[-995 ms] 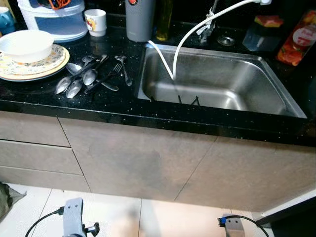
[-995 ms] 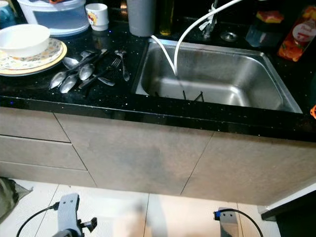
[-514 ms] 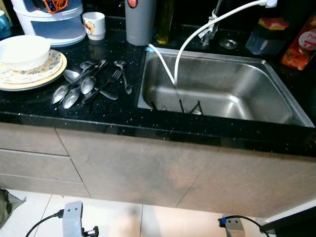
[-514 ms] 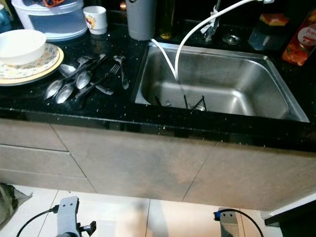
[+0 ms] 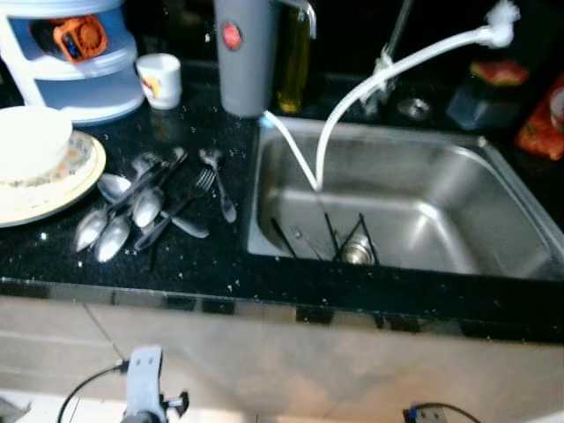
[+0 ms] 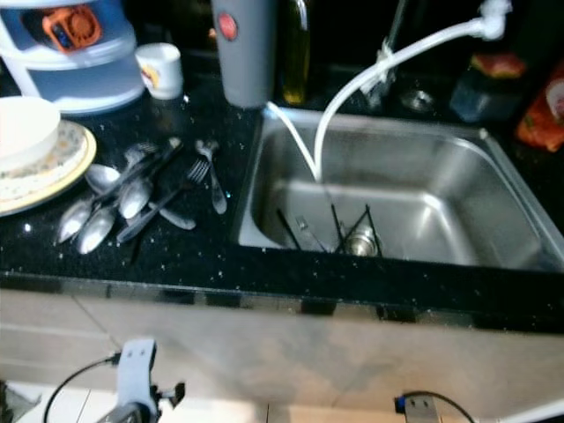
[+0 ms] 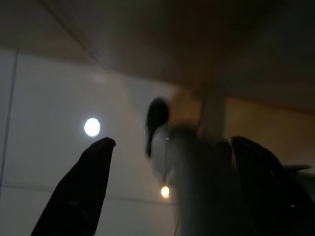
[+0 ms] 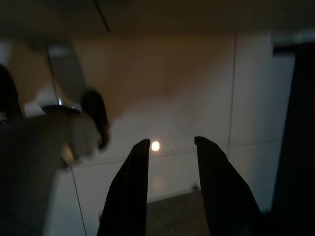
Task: Kitchen organization
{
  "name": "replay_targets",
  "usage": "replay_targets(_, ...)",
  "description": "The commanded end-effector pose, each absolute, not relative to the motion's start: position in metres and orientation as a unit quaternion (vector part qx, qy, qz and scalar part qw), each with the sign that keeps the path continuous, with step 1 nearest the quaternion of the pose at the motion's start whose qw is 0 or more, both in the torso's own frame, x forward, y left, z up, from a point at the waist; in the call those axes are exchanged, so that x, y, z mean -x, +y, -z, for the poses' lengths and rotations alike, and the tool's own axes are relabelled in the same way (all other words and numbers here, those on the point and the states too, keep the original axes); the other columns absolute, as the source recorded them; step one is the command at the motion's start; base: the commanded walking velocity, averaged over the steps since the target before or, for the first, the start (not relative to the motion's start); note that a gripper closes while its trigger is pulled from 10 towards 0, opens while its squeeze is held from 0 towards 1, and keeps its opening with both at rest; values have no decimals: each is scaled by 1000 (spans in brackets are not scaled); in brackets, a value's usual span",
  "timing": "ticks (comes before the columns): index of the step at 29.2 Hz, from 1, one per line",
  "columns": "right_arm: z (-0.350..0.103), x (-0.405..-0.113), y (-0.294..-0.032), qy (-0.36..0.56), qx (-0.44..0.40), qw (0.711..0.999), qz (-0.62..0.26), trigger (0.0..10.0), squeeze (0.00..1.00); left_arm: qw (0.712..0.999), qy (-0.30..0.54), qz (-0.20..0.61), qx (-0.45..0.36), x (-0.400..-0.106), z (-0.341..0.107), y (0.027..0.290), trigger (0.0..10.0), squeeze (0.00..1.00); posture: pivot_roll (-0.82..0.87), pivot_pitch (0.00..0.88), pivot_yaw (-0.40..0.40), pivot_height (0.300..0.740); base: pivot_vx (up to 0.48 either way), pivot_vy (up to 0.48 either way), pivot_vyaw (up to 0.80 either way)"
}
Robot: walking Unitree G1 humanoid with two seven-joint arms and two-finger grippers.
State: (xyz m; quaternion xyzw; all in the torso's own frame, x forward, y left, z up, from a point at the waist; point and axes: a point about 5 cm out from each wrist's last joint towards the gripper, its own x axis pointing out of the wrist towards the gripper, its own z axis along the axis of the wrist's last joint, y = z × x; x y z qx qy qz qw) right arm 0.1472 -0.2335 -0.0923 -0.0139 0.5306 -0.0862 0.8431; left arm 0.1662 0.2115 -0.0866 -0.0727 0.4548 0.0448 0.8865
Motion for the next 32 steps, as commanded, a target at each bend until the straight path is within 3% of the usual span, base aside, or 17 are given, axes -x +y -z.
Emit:
replay_targets(1,95,-141,-233,539,11,838,87,10000,0,881,467,-31,69,-163,89,210,10000,0,52,60,-52,740,0,-266,0)
replay_targets(9,95,-139,-235,541,12,836,89,10000,0,877,475,-24,63,-160,91,207,10000,0,53,62,-57,740,0,-427,0)
replay_targets(23,95,-134,-241,554,20,827,94,10000,0,861,503,-14,77,-149,97,195,10000,0,50,65,-66,740,0,0,0)
replay_targets(27,96,-131,-243,560,25,823,91,10000,0,858,508,-15,75,-148,98,196,10000,0,51,63,-66,740,0,0,-800)
replay_targets(32,95,-131,-245,558,30,824,93,10000,0,858,508,-15,76,-147,98,198,10000,0,51,62,-66,740,0,0,0)
